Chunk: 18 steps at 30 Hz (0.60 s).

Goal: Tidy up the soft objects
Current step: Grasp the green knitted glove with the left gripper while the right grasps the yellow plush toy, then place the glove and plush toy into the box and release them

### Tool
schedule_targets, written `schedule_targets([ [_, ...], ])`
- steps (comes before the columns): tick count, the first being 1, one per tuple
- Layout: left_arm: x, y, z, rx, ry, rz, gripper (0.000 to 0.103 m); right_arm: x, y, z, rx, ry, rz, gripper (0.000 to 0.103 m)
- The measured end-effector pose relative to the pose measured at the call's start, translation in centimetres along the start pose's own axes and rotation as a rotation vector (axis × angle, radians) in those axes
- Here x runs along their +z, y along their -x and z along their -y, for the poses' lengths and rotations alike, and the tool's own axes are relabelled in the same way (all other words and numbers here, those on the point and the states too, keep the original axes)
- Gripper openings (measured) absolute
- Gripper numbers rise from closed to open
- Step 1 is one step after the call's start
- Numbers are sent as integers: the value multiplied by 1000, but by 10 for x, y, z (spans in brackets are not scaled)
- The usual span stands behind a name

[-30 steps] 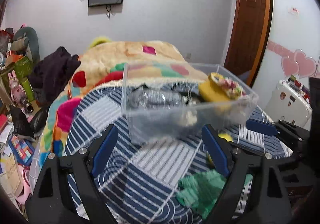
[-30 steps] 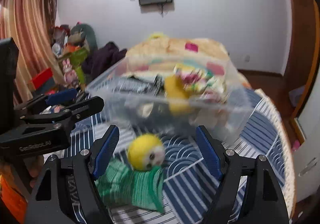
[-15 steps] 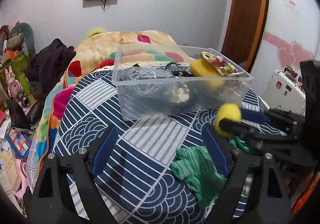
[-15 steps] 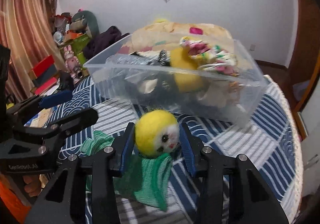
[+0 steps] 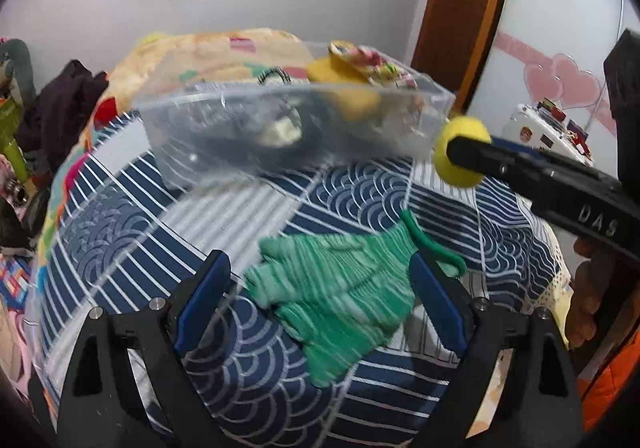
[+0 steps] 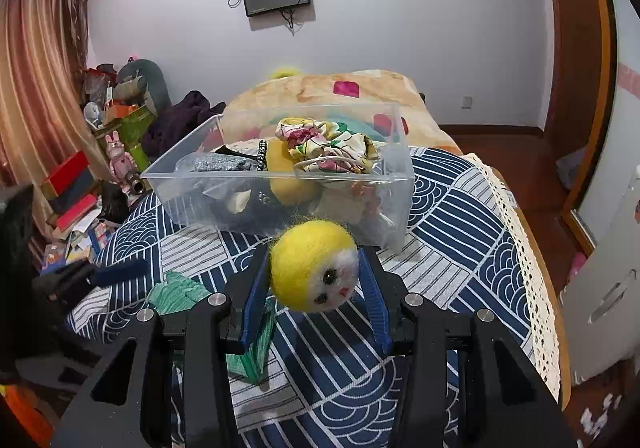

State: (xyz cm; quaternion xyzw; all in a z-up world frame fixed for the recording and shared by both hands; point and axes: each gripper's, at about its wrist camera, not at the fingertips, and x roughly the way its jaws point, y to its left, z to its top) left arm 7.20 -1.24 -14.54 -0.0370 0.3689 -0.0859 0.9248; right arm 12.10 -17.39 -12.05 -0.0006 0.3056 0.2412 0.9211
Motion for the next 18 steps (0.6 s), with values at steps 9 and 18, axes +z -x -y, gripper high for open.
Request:
schedule_targets([
  [9,-6,-3,-2,-50,25,5,35,0,3,-2,10,6,4,41],
  [18,8,22,-11,15,24,100,26,2,5,-8,24,16,11,41],
])
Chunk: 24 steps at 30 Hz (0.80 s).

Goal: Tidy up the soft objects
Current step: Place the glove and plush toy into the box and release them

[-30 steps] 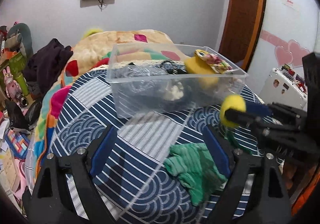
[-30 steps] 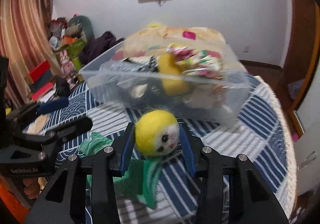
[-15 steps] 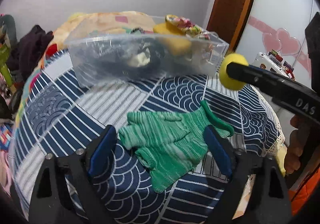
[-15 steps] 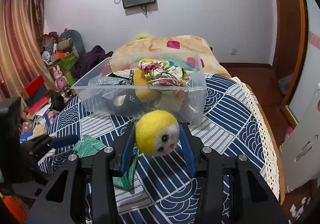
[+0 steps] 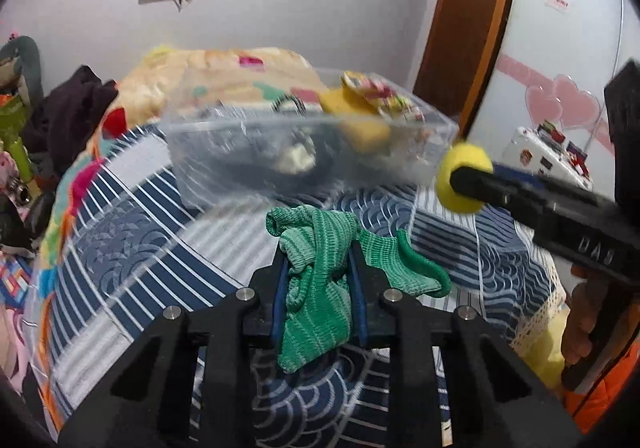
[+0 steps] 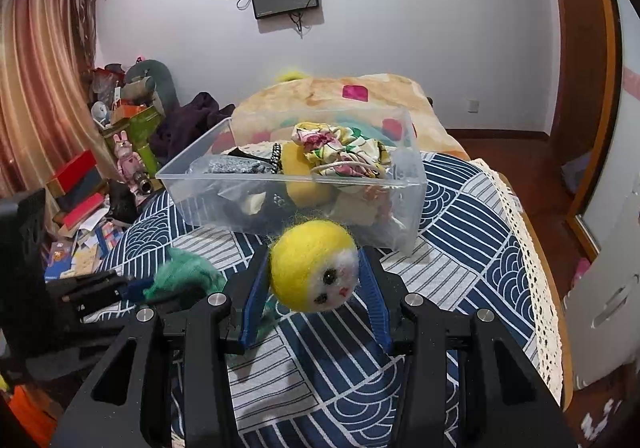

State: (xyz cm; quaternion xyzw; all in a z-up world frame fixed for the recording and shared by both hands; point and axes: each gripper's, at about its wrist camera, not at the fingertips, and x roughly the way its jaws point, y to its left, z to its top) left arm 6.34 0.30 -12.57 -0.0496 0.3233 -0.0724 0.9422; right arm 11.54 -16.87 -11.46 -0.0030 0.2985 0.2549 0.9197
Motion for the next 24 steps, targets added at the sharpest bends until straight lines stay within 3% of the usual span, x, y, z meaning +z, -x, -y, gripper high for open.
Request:
schedule_targets([
  [16,73,23,-34,94,46,219,27,49,1,-26,29,74,115,41],
  [24,89,-6,-47,123,90,200,27,65,-34,-33,34,86,89,41],
])
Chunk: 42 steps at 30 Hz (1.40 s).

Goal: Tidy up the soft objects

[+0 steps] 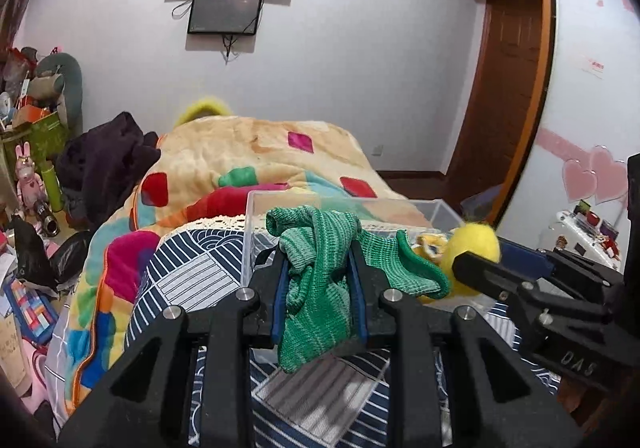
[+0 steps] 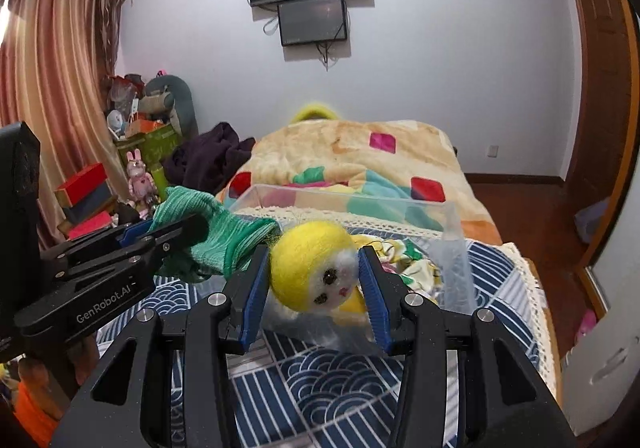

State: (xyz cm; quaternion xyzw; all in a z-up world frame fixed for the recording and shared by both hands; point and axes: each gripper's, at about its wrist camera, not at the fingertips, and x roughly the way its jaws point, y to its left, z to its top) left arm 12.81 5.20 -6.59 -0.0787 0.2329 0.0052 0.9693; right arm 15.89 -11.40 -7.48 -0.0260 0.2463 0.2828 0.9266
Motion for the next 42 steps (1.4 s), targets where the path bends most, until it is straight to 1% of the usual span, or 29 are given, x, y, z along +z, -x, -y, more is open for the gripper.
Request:
schedule_targets([
  [4,-5,-18,1,22,-15,-34,27,-2,-19,-1,5,-2,-41,41],
  [8,-9,-29,3,44,-37,-46,27,-7,-35,-4,0,6,-78,41],
  [13,-11,-41,3,46,-47,-71,27,-15,-42,1,7,0,-111,41],
  [15,-12,-44,2,49,-52,-78,28,-16,-42,2,6,3,-118,41],
  [16,-12,-45,2,53,-55,-83,30,-17,-42,1,5,5,-119,41],
  [17,-13,-46,2,54,-55,-89,34,-17,-41,1,6,5,-118,41],
  [21,-15,-42,1,42,-40,-89,51,-16,-41,0,6,3,-122,42],
  [22,-14,-39,1,45,-39,-82,54,-16,-40,0,7,2,-124,42],
  [23,-15,-37,0,49,-39,-77,60,-15,-40,1,8,0,-124,43],
  [24,-15,-33,0,43,-38,-70,62,-15,-39,3,11,-6,-126,44],
  [27,-14,-23,0,28,-37,-57,63,-16,-31,5,16,-16,-117,49],
  [32,-9,2,2,13,-38,-11,63,-13,-13,2,37,-5,-81,50],
  [34,-5,14,5,8,-43,17,63,-11,-3,-1,38,9,-56,50],
  [38,2,44,13,-5,-64,88,64,-2,23,-3,40,18,22,50],
  [41,6,64,20,-10,-80,144,74,5,45,1,29,5,85,50],
  [42,7,71,23,-14,-86,164,75,7,50,4,21,0,103,50],
])
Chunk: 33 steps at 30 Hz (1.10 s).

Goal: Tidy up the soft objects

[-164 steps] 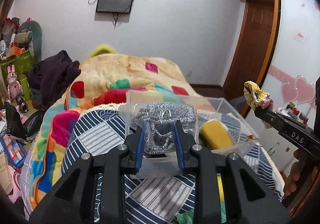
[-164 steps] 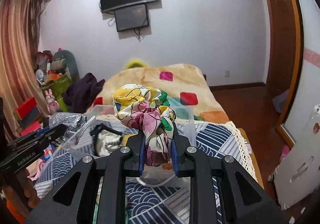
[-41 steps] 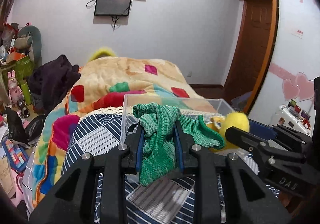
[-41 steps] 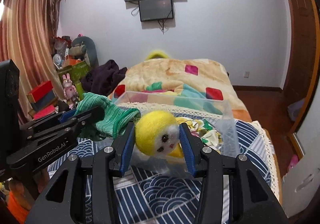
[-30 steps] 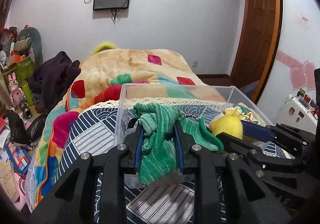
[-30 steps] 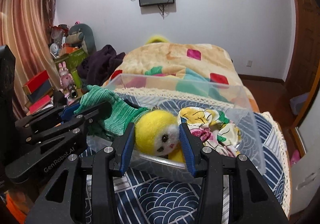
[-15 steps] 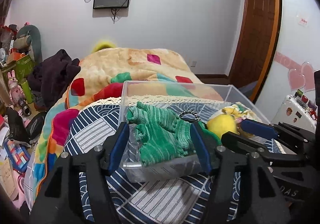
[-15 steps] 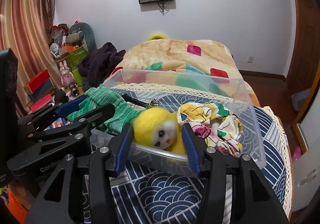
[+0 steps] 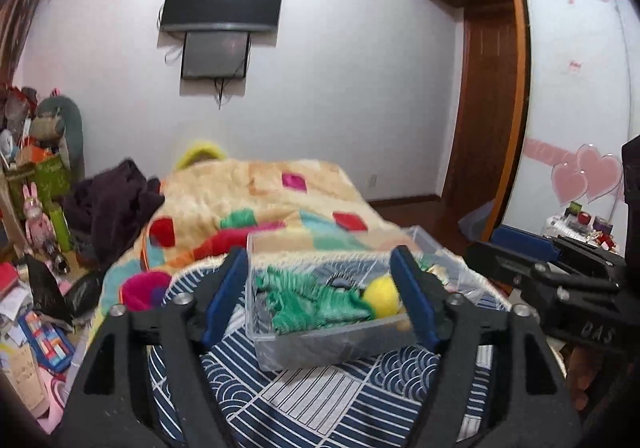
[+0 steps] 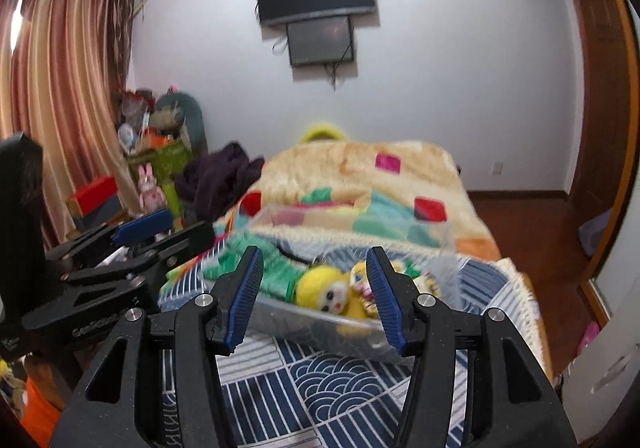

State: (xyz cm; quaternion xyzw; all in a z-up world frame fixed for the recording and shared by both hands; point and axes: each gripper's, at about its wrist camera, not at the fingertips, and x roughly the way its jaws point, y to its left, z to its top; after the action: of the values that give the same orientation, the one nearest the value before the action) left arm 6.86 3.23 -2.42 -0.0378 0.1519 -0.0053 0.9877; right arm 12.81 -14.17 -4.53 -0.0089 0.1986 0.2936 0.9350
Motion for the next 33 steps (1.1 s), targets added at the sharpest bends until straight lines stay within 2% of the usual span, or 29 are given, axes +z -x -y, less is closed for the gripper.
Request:
schedule_targets([
  [5,9,26,12,-33,-24,54,77,7,25,7,-38,-22,74,56],
  [9,12,39,18,-32,-39,88,91,7,35,9,-51,-24,100,60],
  [12,14,47,21,-41,-45,103,94,7,41,6,-72,-14,132,70],
  [15,14,52,24,-29,-52,118,101,7,43,4,-71,-10,142,72],
  [16,15,52,24,-34,-50,118,101,7,43,4,-73,-11,145,74],
  [18,16,52,22,-45,-44,113,102,7,44,4,-83,-16,163,85],
  [25,16,56,20,-47,-25,111,103,6,50,6,-100,-20,192,89],
  [33,15,56,20,-44,-27,111,103,2,54,5,-105,-9,194,89],
])
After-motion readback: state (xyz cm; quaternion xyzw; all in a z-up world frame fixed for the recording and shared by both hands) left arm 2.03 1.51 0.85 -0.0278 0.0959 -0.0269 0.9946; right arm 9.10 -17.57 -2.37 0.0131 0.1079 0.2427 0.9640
